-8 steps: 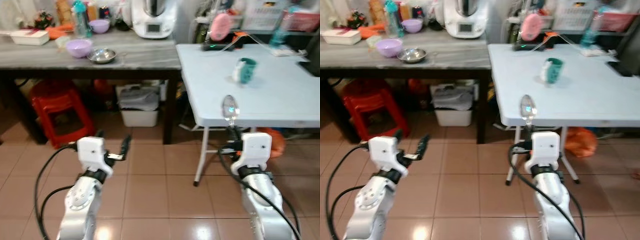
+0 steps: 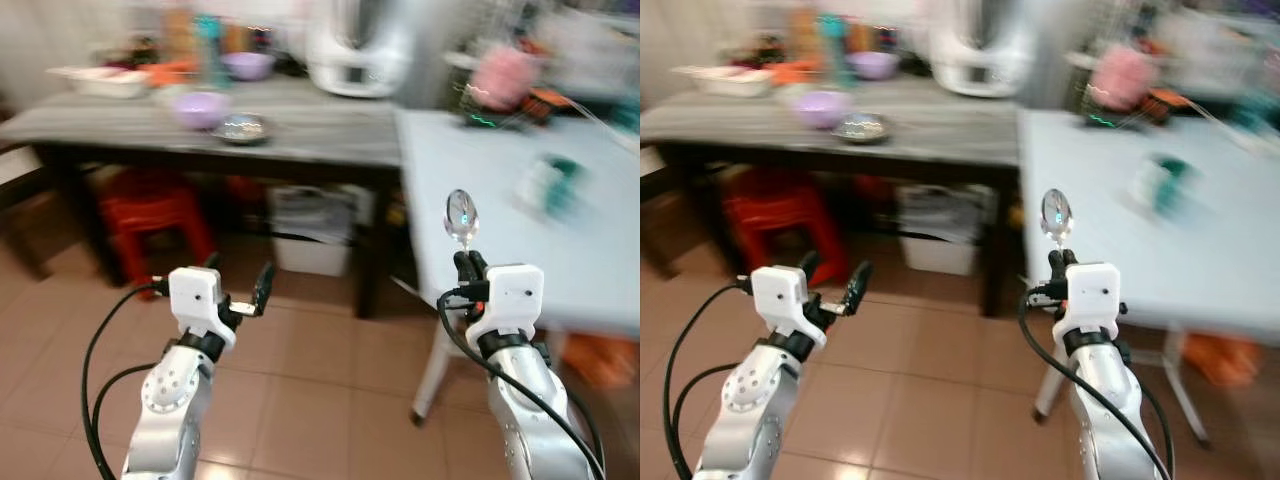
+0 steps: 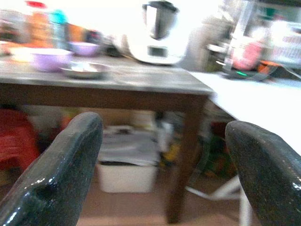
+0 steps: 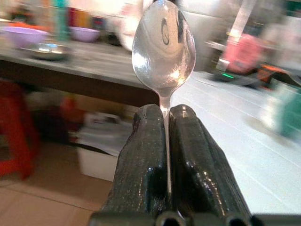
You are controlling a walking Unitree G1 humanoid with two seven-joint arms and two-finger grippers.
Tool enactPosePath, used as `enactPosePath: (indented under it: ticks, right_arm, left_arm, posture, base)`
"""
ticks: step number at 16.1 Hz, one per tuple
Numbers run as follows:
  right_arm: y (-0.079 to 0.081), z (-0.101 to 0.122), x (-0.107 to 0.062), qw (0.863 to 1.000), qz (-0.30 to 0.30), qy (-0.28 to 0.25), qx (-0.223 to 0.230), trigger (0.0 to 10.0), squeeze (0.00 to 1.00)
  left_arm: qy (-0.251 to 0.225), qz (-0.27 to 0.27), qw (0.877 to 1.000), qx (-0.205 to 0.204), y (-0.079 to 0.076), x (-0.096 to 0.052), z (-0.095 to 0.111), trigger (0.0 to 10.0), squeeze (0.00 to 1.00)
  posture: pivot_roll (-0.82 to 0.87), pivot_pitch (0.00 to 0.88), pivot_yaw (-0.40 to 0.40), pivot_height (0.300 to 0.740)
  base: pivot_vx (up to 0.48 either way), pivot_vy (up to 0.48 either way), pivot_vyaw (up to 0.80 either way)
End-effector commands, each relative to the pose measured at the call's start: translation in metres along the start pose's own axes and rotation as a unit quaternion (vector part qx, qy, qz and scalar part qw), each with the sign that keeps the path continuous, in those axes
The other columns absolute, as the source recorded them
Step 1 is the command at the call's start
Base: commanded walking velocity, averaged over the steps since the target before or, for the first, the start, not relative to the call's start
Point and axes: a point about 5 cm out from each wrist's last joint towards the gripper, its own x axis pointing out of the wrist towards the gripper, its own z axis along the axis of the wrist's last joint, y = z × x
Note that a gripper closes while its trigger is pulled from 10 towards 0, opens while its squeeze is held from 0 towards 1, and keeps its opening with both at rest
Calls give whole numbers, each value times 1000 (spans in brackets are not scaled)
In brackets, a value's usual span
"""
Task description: Setting the table
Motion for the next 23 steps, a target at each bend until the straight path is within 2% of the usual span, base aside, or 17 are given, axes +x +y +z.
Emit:
enactPosePath:
  ticks: [1, 4, 6, 7, 9, 18, 21, 23]
  right_arm:
    - [8, 4, 2, 1000, 14, -9, 10, 10000, 0]
    - [10, 4, 4, 1000, 18, -7, 13, 10000, 0]
    - [10, 3, 4, 1000, 14, -5, 22, 10000, 0]
    - [10, 2, 4, 1000, 8, -2, 28, 10000, 0]
    - [9, 1, 5, 999, 4, 4, 31, 10000, 0]
    - [9, 0, 7, 1000, 2, 7, 31, 10000, 0]
    - [8, 0, 8, 1000, 3, 7, 29, 10000, 0]
    - [9, 1, 10, 1000, 7, 3, 27, 10000, 0]
  left_arm:
    - [5, 11, 1000, 8, 8, -3, 0, 10000, 0]
    - [6, 11, 1000, 7, 8, -1, 0, 10000, 0]
    - [14, 19, 1000, 1, 8, -1, -2, 10000, 0]
    - [25, 31, 999, -6, 7, 1, -6, 10000, 0]
    - [28, 22, 999, -13, 5, 1, -7, 10000, 0]
    - [27, 10, 1000, -11, 2, 5, -7, 10000, 0]
    - [27, 9, 1000, -12, 1, 5, -7, 10000, 0]
    - [22, 17, 1000, -10, 2, 4, -7, 10000, 0]
  posture:
    - [55, 0, -20, 740]
    - [58, 0, -21, 740]
    - [58, 0, -21, 740]
    - [58, 0, -21, 740]
    - [57, 0, -20, 740]
    - [55, 0, -23, 740]
    - [57, 0, -28, 740]
    - [60, 0, -32, 740]
  base:
    - [465, 0, 694]
    - [461, 0, 625]
    - [360, 0, 0]
    - [0, 0, 0]
    - [0, 0, 0]
    - [0, 451, -703]
    - [0, 461, -321]
    - [0, 0, 0]
